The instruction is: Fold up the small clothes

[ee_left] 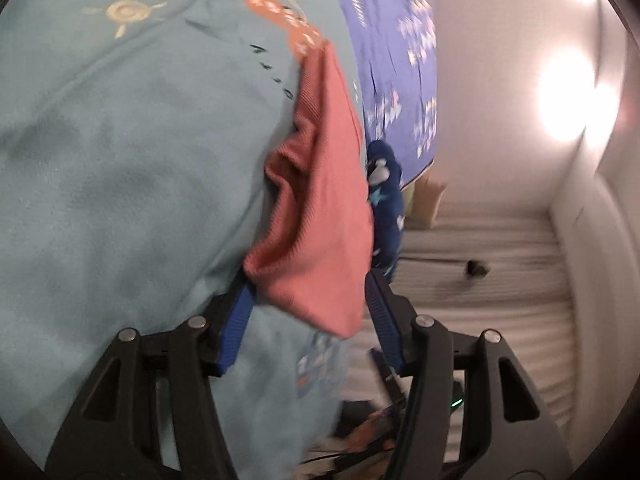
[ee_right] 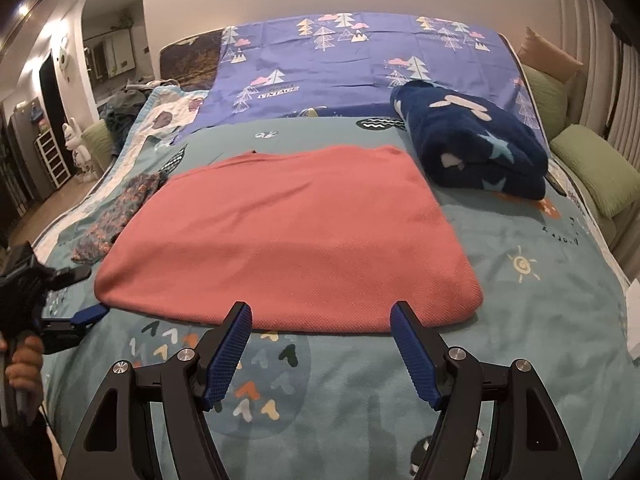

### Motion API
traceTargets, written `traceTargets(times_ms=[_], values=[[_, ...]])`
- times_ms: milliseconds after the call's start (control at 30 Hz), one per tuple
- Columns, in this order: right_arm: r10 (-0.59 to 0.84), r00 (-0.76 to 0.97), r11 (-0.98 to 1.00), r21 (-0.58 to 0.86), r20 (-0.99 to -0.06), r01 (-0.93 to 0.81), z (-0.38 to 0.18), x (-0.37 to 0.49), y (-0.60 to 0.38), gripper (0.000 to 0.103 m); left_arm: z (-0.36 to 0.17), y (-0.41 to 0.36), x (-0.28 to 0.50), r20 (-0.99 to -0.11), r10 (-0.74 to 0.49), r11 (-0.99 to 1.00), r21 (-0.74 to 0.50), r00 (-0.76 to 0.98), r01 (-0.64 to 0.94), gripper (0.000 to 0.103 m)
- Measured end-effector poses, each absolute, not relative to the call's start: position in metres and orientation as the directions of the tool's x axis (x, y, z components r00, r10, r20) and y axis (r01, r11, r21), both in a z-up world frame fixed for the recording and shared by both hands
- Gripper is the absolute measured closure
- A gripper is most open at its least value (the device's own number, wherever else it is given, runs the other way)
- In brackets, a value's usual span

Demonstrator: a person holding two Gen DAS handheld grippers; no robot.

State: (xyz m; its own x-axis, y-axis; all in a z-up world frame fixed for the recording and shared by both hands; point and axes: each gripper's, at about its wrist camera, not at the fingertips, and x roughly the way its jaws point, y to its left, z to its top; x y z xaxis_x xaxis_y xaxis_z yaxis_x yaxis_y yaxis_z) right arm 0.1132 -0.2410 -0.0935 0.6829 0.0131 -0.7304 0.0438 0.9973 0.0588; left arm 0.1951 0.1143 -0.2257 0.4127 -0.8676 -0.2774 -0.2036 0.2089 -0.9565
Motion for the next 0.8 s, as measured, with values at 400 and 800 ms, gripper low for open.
traceTargets(times_ms=[400,800], values=[[0.211,0.61,0.968,0.248,-0.764,-0.024,-0.091,0.143,-0.228,0.026,-0.221,0.072,0.204,-0.354,-0.808,0.338,-0.933,0.472,-0.122,0.095],[0.082,0.248,0.917,-0.025,-0.965,-0.399,-0.04,0.321,-0.068,0.023,-0.205,0.072,0.2,-0.152,-0.776,0.209,-0.978,0.612,0.022,0.096]])
